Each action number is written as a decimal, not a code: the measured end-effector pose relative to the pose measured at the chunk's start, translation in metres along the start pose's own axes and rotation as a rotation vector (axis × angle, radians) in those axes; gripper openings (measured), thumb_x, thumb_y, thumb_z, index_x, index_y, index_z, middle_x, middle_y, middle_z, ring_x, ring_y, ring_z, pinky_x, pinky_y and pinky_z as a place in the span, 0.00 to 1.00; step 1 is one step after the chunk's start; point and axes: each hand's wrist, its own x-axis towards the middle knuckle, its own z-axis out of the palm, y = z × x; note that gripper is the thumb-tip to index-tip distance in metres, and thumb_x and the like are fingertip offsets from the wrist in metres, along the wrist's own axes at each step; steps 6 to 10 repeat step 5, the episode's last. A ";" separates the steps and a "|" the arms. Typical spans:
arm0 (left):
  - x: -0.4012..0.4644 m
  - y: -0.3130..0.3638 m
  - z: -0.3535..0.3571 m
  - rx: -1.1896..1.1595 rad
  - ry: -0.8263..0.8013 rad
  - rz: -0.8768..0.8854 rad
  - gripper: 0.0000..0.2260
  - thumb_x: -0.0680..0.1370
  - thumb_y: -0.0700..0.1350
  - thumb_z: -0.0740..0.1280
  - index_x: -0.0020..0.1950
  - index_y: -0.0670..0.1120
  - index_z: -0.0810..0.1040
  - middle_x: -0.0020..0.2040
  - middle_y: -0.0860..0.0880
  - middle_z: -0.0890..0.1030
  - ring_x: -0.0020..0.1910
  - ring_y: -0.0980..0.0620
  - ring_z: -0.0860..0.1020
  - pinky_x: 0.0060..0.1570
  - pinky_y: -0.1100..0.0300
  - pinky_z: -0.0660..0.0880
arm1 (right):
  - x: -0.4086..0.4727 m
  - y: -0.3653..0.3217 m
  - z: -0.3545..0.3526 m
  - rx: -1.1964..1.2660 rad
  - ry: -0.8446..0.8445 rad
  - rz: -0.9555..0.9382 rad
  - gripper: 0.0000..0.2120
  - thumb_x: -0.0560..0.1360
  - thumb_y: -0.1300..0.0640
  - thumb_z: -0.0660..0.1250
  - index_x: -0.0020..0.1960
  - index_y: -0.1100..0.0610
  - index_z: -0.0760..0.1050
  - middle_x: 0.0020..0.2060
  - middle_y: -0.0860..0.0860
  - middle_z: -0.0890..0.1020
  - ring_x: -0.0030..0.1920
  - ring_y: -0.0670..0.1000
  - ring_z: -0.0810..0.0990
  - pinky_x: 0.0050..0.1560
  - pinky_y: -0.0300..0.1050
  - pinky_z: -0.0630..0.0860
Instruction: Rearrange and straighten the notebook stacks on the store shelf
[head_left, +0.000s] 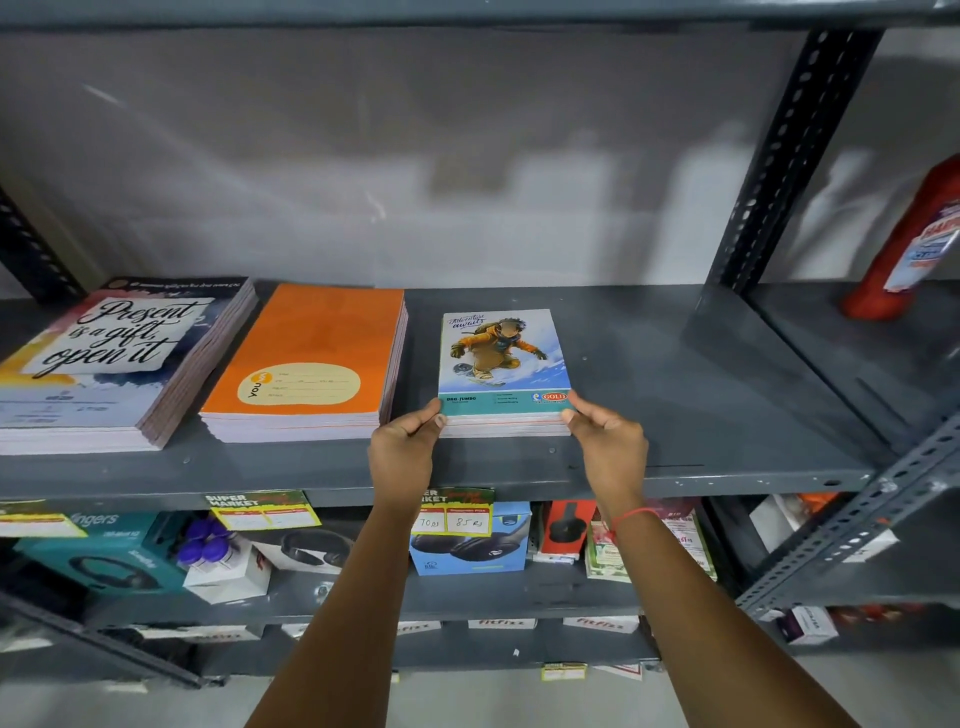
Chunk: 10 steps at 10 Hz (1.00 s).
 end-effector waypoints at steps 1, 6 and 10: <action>-0.001 -0.001 0.000 0.036 -0.007 0.033 0.15 0.76 0.39 0.65 0.62 0.41 0.77 0.61 0.42 0.80 0.55 0.53 0.74 0.48 0.71 0.73 | -0.001 -0.001 -0.001 -0.012 -0.022 0.019 0.15 0.74 0.62 0.66 0.61 0.59 0.77 0.58 0.55 0.81 0.52 0.46 0.77 0.56 0.34 0.71; -0.032 0.056 -0.042 1.129 -0.374 0.628 0.27 0.81 0.51 0.49 0.77 0.47 0.45 0.79 0.50 0.45 0.76 0.47 0.56 0.70 0.53 0.63 | -0.064 -0.059 -0.016 -0.863 -0.039 -0.225 0.20 0.78 0.53 0.55 0.71 0.50 0.65 0.54 0.61 0.82 0.55 0.63 0.79 0.52 0.53 0.75; -0.032 0.056 -0.042 1.129 -0.374 0.628 0.27 0.81 0.51 0.49 0.77 0.47 0.45 0.79 0.50 0.45 0.76 0.47 0.56 0.70 0.53 0.63 | -0.064 -0.059 -0.016 -0.863 -0.039 -0.225 0.20 0.78 0.53 0.55 0.71 0.50 0.65 0.54 0.61 0.82 0.55 0.63 0.79 0.52 0.53 0.75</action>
